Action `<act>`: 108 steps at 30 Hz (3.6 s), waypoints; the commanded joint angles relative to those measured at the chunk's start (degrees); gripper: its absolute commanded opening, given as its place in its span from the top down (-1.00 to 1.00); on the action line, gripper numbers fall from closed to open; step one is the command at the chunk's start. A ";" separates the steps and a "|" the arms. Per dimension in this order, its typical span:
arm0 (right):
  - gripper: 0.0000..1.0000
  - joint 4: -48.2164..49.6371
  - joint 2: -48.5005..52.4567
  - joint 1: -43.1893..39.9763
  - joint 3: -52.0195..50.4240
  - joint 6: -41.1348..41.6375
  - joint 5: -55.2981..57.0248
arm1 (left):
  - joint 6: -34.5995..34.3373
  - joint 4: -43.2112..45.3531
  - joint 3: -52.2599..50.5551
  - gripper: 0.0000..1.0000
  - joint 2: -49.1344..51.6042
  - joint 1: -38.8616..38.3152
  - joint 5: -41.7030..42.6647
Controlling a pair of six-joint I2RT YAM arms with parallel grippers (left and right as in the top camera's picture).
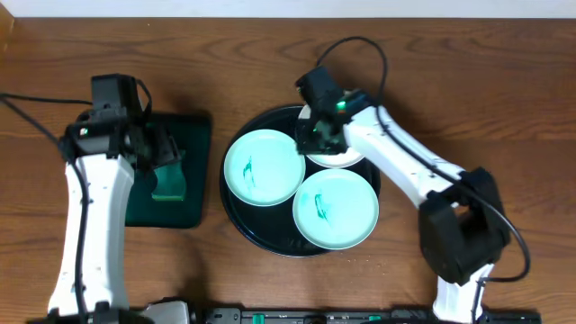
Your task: Clean dirty plates on tray and stack at the side
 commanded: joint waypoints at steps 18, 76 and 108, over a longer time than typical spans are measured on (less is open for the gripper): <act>0.42 0.57 8.26 5.42 1.03 1.90 4.09 | -0.92 1.20 0.68 -0.47 4.17 -0.07 -1.60; 0.98 6.29 8.55 5.46 -2.21 0.79 5.46 | 6.69 10.16 -2.05 0.85 29.27 2.32 3.82; 0.97 4.98 8.55 1.70 -2.19 -6.10 -5.53 | -3.63 2.45 0.11 0.86 12.09 -2.54 5.51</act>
